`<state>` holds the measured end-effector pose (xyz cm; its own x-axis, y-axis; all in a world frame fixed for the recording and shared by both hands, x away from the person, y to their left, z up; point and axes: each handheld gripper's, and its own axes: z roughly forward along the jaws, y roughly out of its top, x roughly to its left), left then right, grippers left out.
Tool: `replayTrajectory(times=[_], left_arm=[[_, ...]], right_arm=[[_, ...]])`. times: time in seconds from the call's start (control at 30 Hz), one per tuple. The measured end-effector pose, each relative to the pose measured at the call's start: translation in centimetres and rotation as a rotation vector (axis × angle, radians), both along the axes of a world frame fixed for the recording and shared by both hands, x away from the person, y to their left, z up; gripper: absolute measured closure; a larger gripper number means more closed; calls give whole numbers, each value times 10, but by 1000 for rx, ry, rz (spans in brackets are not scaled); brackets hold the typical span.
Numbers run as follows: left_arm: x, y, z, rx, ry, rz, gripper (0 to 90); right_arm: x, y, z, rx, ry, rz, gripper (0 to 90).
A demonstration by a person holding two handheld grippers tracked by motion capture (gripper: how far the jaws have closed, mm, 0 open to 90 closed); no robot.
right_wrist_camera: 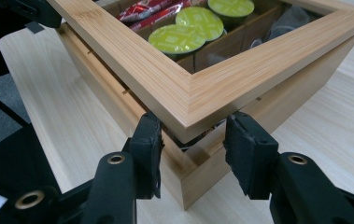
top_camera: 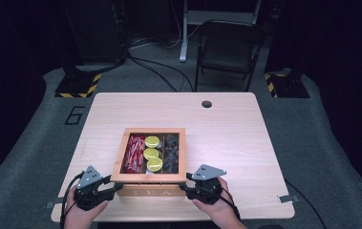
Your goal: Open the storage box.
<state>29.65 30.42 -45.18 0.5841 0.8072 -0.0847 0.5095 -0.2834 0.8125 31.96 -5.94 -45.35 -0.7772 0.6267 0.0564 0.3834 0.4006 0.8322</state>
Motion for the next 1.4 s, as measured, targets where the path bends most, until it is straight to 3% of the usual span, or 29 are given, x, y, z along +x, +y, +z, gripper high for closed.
replayTrajectory(times=[0.3,0.53,0.93,1.17,1.4], left_arm=[[1,0,12,-21,-4,20,537],[4,2,22,-39,-4,55,534],[9,3,45,-31,-54,58,523],[13,5,53,-50,-65,53,523],[18,5,64,-38,-78,54,524]], right_arm=[[3,-1,13,2,-3,-18,552],[7,-1,23,27,26,-27,543],[16,-1,40,27,-60,-39,511],[23,0,48,33,-71,-40,485],[29,2,56,45,-92,-58,483]])
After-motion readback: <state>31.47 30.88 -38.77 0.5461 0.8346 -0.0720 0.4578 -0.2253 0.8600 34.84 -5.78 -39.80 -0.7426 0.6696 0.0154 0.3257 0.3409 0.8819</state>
